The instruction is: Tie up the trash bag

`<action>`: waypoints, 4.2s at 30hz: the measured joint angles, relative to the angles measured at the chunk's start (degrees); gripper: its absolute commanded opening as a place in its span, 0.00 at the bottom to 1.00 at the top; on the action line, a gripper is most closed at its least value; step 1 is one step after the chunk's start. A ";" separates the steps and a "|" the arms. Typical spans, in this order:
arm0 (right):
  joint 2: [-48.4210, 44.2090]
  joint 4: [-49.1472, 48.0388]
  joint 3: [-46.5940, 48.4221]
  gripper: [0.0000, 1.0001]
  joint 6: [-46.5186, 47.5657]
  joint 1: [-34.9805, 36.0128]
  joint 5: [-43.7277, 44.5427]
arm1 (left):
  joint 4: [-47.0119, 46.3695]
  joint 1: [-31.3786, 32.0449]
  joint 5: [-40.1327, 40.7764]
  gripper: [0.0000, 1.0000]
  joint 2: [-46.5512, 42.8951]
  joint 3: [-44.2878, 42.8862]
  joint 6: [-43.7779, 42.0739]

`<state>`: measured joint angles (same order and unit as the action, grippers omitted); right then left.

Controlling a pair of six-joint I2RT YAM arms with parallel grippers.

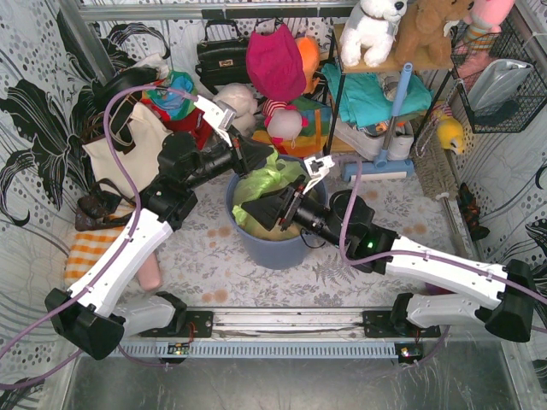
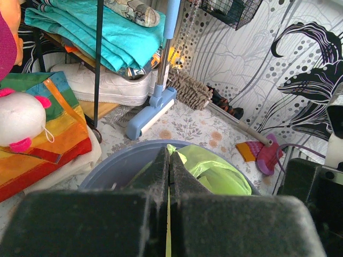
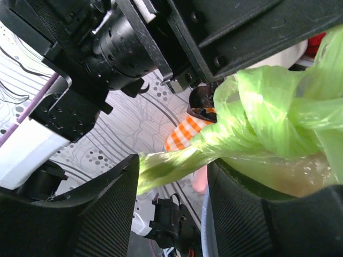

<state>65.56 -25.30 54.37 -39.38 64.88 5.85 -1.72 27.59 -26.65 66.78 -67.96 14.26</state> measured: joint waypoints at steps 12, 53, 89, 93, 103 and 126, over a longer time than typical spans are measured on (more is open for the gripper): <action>3.15 -10.47 -1.49 0.14 -5.68 0.00 -0.07 | 0.00 0.00 0.00 0.00 0.00 0.22 0.00; -7.96 -1.49 -7.56 0.47 -17.81 0.00 3.21 | -0.02 0.00 -0.48 0.00 0.90 0.33 0.00; -3.04 5.95 2.75 0.44 -15.85 0.00 -3.32 | -0.07 -0.02 -1.92 0.00 1.18 0.35 0.31; -3.78 6.95 3.39 0.44 -15.39 0.00 -3.39 | -0.09 0.00 -2.10 0.00 1.20 0.35 0.46; -3.78 17.00 9.11 0.41 -7.32 0.00 -5.38 | -0.15 0.00 -2.54 0.00 1.53 0.35 0.66; -4.59 22.91 13.03 0.51 72.94 0.68 -15.23 | -0.15 -0.02 -2.51 0.00 2.23 0.35 0.68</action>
<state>60.97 -2.39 67.40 33.56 65.56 -9.39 -1.87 27.57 -29.17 69.01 -67.61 14.94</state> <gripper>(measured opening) 0.505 0.008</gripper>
